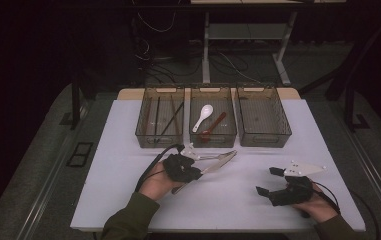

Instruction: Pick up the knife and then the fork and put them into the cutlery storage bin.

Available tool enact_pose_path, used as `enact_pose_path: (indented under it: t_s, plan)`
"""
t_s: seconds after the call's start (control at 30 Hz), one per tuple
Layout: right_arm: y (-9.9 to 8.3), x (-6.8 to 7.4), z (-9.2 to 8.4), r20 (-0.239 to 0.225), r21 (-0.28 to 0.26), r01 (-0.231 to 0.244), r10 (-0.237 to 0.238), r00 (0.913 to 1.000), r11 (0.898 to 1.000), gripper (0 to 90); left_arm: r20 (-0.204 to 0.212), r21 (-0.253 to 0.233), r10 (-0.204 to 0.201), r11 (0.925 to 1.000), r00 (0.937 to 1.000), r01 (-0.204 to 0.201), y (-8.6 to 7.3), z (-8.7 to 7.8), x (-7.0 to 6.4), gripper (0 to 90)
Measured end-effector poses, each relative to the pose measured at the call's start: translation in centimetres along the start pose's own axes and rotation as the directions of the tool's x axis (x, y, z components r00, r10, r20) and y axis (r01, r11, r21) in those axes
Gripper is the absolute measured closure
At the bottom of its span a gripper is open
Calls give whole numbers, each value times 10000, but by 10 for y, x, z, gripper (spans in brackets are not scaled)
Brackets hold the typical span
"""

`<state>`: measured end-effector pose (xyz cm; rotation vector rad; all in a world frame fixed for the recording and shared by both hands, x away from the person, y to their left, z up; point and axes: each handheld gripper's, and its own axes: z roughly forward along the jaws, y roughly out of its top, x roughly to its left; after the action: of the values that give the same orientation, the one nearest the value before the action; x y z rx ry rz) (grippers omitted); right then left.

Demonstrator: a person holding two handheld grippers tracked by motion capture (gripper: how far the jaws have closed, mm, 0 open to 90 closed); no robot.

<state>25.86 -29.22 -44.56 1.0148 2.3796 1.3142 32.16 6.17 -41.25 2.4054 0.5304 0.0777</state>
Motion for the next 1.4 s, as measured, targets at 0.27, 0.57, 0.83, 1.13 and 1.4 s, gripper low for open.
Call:
enact_pose_path:
  t_s: [0.27,0.57,0.83,1.13,1.4]
  plan:
    - [2,1,1,-77,-57,-80,79,9999,10000,116,202,-1512,-220,9882,9996,248,8,-22,1,790]
    - [24,6,6,-562,-360,-570,549,9969,9977,138,-10,-2438,-633,9679,9980,612,11,-24,1,791]
    - [54,8,10,-1364,-791,-1174,1060,9850,9899,165,-448,-2977,-918,9517,9948,744,19,-16,-6,791]
    - [96,7,28,-1979,-1596,-1472,1144,9735,9761,332,-747,-3314,-900,9416,9931,604,28,-3,-15,791]
    - [111,10,49,-2444,-1486,-1586,1192,9623,9761,463,-1047,-3605,-990,9311,9896,550,29,-1,-18,791]
